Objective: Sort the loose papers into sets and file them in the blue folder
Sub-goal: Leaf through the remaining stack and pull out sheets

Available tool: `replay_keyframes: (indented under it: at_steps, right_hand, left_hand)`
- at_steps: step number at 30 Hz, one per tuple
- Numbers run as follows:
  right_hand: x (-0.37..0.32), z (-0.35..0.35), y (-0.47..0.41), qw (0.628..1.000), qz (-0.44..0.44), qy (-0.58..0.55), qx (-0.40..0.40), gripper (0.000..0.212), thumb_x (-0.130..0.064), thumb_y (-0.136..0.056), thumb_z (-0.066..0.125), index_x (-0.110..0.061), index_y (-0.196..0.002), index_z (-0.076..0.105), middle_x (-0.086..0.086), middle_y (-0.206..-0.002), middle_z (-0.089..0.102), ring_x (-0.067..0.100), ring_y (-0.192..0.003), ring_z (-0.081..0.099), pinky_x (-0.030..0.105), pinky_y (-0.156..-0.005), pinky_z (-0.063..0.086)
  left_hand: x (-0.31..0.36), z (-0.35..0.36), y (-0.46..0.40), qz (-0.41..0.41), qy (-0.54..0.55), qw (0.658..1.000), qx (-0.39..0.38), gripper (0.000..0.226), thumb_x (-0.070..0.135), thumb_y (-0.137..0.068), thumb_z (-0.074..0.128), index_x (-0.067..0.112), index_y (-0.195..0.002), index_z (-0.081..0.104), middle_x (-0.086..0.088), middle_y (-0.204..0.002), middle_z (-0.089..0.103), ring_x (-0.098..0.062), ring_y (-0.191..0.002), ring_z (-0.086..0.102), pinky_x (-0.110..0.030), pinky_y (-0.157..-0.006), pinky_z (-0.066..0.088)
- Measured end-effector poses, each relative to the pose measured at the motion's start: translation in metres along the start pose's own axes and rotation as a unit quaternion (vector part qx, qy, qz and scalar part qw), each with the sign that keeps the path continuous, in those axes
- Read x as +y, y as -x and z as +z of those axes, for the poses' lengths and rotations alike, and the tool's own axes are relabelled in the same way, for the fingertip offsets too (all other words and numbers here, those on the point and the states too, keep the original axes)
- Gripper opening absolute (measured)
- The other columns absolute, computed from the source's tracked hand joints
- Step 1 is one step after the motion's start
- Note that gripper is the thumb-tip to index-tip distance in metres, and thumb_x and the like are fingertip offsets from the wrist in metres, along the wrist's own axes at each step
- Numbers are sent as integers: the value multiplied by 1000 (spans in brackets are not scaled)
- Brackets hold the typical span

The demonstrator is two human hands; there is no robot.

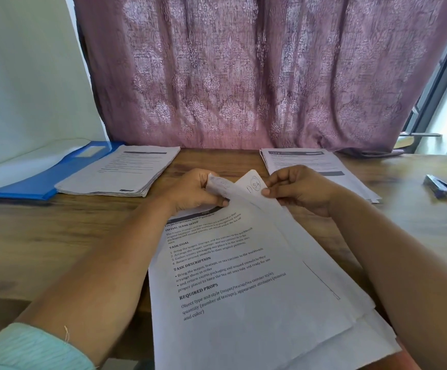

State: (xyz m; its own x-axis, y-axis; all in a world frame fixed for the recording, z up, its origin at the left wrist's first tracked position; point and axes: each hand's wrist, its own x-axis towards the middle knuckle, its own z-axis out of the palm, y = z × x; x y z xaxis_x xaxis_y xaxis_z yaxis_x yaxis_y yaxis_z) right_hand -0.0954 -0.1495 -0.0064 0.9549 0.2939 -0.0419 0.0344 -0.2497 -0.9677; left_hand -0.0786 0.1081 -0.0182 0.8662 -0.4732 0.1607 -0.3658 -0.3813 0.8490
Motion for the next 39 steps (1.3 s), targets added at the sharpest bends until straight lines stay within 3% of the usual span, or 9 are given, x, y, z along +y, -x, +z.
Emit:
replay_keyframes:
  at_steps: [5,10,15,20,23,27,34,37,39]
  right_hand:
    - [1,3,-3,999,-14,-24,42,41,-16,-60,83,-1,-96,70,22,-97,72,26,-84,64,35,-84,55]
    - [3,11,-7,988,-67,-63,122,14,-9,-76,80,-11,-84,68,2,-72,70,9,-58,62,19,-51,49]
    - [5,16,-8,988,-60,-51,135,11,-10,-82,75,-14,-81,64,-1,-70,67,6,-54,59,18,-49,47]
    - [-4,13,-3,996,-30,-9,78,19,-33,-91,65,-17,-82,68,4,-80,70,12,-67,63,23,-61,50]
    - [-7,6,-3,991,-21,21,127,35,-38,-97,55,-10,-83,70,3,-71,70,13,-62,65,26,-62,54]
    - [0,-13,-4,968,17,183,170,21,-23,-92,65,-8,-80,70,8,-73,72,11,-55,65,23,-57,55]
    - [-7,-15,10,951,138,276,-13,27,-33,-73,83,-12,-67,68,4,-61,68,10,-44,47,19,-51,38]
    - [-8,-12,10,961,105,255,-6,26,-21,-71,85,-14,-60,63,0,-51,61,9,-41,44,15,-45,36]
    - [-7,-12,8,974,81,210,20,22,-13,-74,82,-12,-63,63,-2,-48,61,9,-40,46,16,-44,38]
  left_hand:
    - [-7,-4,-3,2,-7,1000,28,19,-1,-70,82,9,-76,67,11,-72,70,1,-69,62,-15,-65,45]
    - [-4,-2,-2,-34,0,999,27,49,5,-74,82,19,-117,64,7,-107,73,-8,-100,68,-26,-91,52]
    - [-5,-2,-3,-48,45,998,24,52,12,-82,76,11,-126,48,-1,-114,71,-12,-105,68,-32,-91,55]
    - [-9,-4,-5,-47,1,999,12,41,14,-84,74,4,-121,59,-3,-115,71,-17,-108,67,-41,-101,49]
    - [-11,-6,-3,-45,-6,999,1,28,2,-80,75,11,-106,70,-4,-106,74,-14,-101,68,-33,-100,49]
    - [-7,-6,-3,-25,-52,998,-14,22,-8,-79,72,13,-86,71,-6,-88,70,-10,-81,59,-25,-84,45]
    - [-2,-7,0,-17,-93,995,-35,8,-1,-85,69,5,-83,72,-5,-93,75,-13,-86,65,-30,-89,50]
    - [-4,-6,-3,-25,-75,997,-14,14,-5,-82,69,9,-83,72,-6,-87,74,-6,-80,62,-25,-83,48]
    - [-4,-5,-4,-33,-43,998,22,23,-9,-81,65,12,-85,72,8,-74,71,4,-70,60,-12,-74,44]
